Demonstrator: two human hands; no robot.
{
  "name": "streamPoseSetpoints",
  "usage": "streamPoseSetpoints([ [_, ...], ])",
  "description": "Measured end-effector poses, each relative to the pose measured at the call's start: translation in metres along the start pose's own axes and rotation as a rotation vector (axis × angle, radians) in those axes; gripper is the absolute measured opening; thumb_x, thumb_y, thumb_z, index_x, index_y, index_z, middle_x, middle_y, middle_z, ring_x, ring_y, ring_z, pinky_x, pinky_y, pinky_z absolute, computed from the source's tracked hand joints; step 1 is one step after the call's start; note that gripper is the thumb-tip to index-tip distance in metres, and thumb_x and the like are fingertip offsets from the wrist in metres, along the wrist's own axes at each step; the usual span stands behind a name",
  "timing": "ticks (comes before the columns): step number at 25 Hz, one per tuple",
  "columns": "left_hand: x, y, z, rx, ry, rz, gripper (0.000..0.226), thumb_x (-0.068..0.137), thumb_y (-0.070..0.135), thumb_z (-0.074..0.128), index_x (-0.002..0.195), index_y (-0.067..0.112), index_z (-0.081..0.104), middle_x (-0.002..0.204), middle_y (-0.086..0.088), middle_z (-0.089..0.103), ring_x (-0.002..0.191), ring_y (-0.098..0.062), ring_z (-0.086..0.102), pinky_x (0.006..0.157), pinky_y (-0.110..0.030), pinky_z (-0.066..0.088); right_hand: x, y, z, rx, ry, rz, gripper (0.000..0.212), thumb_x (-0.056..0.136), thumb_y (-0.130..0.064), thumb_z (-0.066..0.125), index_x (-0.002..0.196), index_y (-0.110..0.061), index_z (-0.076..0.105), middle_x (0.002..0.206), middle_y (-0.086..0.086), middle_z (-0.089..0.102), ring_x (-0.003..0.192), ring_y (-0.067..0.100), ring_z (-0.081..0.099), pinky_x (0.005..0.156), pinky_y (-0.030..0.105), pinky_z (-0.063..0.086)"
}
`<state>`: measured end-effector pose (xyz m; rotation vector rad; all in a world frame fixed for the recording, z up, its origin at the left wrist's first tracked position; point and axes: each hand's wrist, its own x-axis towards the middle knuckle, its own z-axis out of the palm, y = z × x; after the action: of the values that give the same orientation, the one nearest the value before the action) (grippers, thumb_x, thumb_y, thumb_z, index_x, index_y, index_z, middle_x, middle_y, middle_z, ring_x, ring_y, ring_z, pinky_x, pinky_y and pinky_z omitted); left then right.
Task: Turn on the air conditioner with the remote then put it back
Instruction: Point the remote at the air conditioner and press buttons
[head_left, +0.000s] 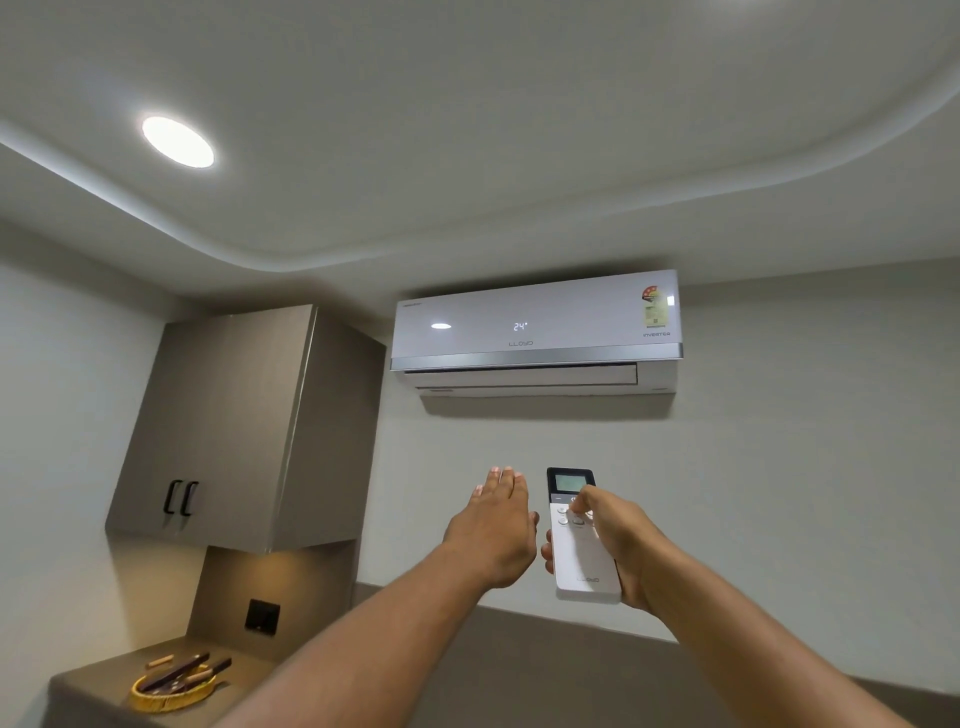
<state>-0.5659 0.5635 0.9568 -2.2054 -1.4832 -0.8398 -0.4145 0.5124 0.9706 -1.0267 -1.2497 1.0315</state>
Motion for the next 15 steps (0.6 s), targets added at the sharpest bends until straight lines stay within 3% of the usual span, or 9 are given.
streamPoseSetpoints([
  [8, -0.003, 0.013, 0.003, 0.019, -0.030, -0.002, 0.062, 0.103, 0.037, 0.022, 0.154, 0.009, 0.001, 0.165, -0.008, -0.003, 0.150, -0.022, -0.007, 0.121, -0.039, 0.005, -0.001, 0.003, -0.011, 0.033, -0.040, -0.017, 0.022, 0.083, -0.010, 0.048, 0.102, 0.001, 0.055, 0.070, 0.025, 0.073, 0.061, 0.040, 0.070, 0.065, 0.046, 0.061],
  [15, -0.002, 0.025, -0.003, 0.076, -0.033, 0.052, 0.074, 0.100, 0.038, 0.040, 0.154, 0.009, -0.001, 0.164, -0.010, -0.003, 0.150, -0.023, -0.006, 0.122, -0.041, 0.008, -0.001, -0.002, -0.016, 0.000, -0.006, -0.045, 0.017, 0.084, -0.012, 0.051, 0.097, -0.002, 0.057, 0.077, 0.024, 0.075, 0.061, 0.037, 0.072, 0.069, 0.048, 0.062],
])
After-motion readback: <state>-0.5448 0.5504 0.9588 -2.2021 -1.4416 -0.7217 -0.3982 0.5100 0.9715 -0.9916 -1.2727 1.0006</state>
